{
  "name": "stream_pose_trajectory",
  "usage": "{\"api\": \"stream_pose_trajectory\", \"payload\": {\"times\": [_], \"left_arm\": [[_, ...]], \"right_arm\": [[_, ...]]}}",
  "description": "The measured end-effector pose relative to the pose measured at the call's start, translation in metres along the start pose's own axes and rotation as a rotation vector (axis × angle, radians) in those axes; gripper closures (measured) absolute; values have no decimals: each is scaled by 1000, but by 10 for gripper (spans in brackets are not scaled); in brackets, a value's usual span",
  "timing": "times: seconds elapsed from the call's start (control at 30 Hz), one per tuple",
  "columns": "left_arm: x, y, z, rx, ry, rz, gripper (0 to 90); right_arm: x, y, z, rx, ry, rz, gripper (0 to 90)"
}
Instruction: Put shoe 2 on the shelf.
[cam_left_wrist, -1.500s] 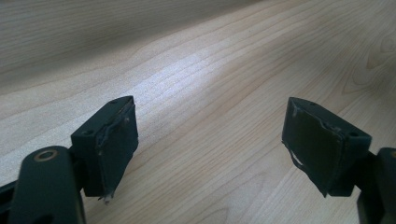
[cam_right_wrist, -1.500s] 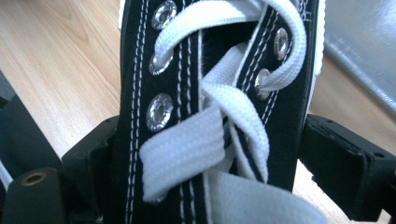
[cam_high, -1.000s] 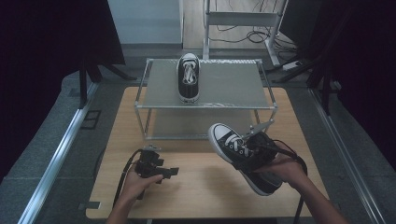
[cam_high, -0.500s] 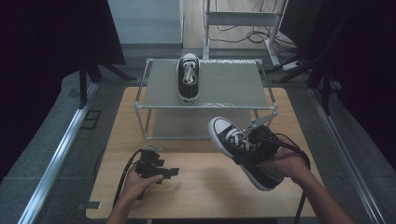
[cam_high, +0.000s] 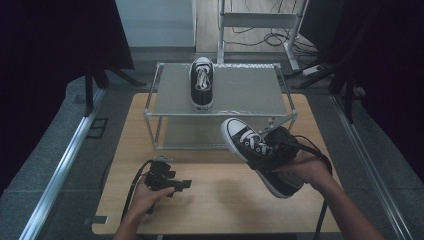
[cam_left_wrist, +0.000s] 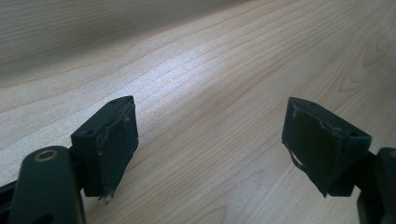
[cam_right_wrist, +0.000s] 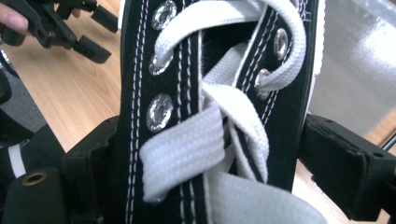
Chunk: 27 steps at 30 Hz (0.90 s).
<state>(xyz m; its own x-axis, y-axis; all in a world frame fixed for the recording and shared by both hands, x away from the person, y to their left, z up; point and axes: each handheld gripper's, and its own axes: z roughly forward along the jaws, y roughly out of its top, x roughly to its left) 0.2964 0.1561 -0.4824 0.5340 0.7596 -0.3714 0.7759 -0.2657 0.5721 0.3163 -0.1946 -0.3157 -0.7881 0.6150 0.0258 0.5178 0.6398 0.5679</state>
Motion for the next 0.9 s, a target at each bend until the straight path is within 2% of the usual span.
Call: {"api": "stream_pose_trajectory", "payload": {"times": [0.17, 0.43, 0.9], "left_arm": [[1, 0, -1, 0, -1, -1, 189], [1, 0, 0, 1, -2, -2, 189], [3, 0, -3, -4, -7, -6, 189]], "right_arm": [[-4, 10, -6, -17, 6, 9, 115], [-12, 31, -14, -40, -12, 20, 116], [-30, 67, -13, -40, -45, 61, 116]]}}
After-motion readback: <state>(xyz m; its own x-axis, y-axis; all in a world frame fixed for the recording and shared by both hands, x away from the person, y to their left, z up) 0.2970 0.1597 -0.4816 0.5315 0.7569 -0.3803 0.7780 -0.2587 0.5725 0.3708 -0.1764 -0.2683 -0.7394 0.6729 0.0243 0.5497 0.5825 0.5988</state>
